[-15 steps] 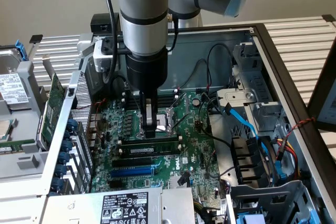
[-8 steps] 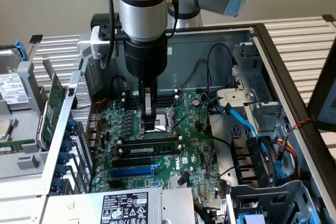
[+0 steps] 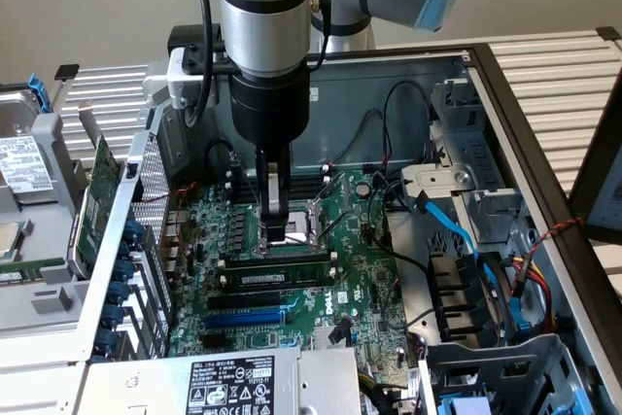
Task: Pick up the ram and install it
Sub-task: 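Press down the ram until it locks into place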
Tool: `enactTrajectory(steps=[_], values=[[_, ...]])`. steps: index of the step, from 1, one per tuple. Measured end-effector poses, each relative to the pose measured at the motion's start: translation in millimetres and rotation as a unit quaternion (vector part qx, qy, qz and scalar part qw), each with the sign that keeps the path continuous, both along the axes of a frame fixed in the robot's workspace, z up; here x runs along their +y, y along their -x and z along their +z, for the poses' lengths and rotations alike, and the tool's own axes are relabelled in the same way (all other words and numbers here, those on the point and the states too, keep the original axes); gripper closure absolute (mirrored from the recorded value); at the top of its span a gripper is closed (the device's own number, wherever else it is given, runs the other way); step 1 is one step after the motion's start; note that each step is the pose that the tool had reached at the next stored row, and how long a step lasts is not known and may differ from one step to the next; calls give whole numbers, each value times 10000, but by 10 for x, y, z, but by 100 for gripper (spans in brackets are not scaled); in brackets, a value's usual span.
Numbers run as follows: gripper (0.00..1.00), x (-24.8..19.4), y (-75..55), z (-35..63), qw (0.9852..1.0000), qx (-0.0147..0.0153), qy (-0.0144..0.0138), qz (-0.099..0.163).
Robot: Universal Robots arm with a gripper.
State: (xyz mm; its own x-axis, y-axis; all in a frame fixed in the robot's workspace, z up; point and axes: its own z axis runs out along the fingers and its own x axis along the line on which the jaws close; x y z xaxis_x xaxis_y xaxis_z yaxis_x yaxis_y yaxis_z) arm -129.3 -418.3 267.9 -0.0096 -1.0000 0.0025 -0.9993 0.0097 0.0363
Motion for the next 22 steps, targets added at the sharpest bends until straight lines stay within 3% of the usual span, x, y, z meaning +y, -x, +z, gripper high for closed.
enactTrajectory(steps=[19, 22], values=[[89, 0, 0, 0, 10000, 73, 0, 0], [89, 0, 0, -2, 9999, 73, -23, -112]])
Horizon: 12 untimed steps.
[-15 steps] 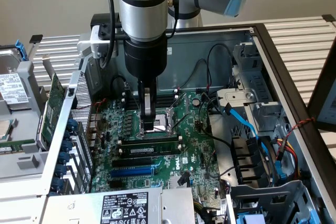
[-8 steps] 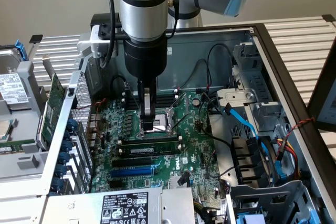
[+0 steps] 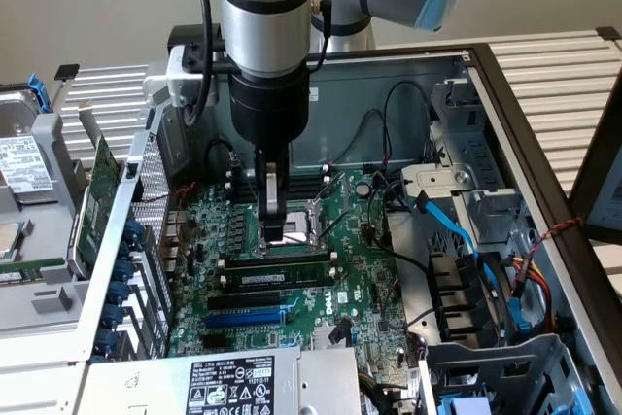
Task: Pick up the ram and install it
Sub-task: 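Press down the ram until it locks into place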
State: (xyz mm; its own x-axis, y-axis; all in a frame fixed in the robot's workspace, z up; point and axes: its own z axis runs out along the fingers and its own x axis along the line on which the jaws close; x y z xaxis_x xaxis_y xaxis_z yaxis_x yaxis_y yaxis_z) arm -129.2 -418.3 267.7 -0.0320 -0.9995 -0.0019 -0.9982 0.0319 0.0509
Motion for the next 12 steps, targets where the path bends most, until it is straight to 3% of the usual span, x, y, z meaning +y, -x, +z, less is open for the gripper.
enactTrajectory(steps=[3, 6, 12], values=[[89, 0, 0, -1, 9998, 0, -20, -195], [89, 0, 0, -6, 9991, -1, -22, -422], [89, 0, 0, -18, 9959, -1, -21, -902]])
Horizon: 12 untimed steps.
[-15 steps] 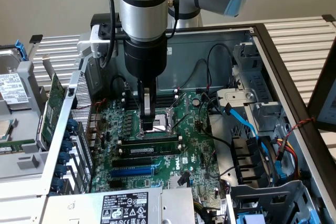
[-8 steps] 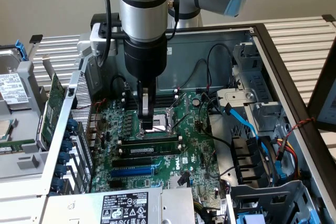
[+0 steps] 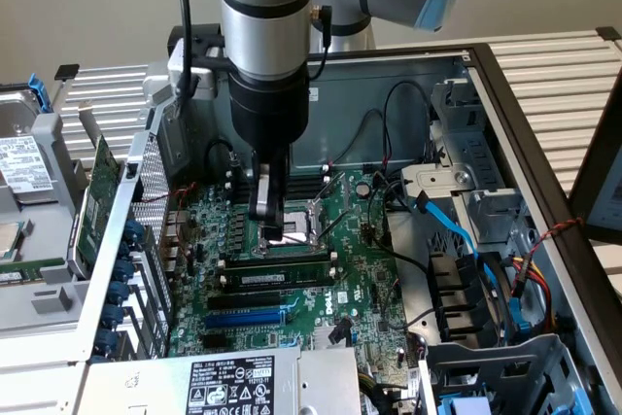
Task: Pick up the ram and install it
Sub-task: 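Press down the ram until it locks into place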
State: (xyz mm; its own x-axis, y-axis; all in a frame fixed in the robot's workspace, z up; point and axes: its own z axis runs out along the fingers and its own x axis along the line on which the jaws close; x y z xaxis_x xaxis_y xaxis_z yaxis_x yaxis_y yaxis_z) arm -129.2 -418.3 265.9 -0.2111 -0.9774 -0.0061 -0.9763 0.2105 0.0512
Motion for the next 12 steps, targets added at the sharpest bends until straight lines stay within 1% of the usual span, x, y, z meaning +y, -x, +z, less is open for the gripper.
enactTrajectory(steps=[3, 6, 9, 12], values=[[89, 0, 0, -6, 9997, 0, 0, -237], [89, 0, 0, -11, 9989, 0, 0, -472], [89, 0, 0, -14, 9975, 0, -1, -706], [89, 0, 0, -17, 9956, 0, -1, -940]])
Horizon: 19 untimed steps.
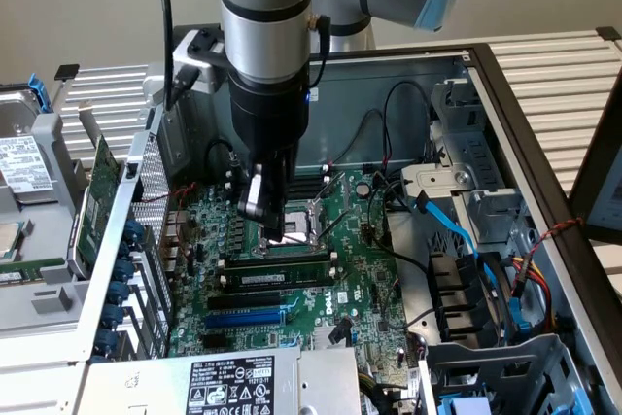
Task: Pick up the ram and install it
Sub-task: 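Press down the ram until it locks into place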
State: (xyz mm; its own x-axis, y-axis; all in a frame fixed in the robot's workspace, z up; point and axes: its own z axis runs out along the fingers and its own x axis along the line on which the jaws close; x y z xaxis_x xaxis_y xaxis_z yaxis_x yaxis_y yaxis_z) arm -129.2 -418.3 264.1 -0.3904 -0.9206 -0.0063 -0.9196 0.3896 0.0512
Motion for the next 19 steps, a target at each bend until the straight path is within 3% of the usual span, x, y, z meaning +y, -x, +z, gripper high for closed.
enactTrajectory(steps=[5, 10, 15, 19], values=[[89, 0, 0, -5, 9992, 0, -1, -394], [89, 0, 0, -11, 9969, 0, -1, -792], [89, 0, -1, -16, 9929, 0, 0, -1193], [89, 0, 0, -21, 9884, 0, -1, -1518]])
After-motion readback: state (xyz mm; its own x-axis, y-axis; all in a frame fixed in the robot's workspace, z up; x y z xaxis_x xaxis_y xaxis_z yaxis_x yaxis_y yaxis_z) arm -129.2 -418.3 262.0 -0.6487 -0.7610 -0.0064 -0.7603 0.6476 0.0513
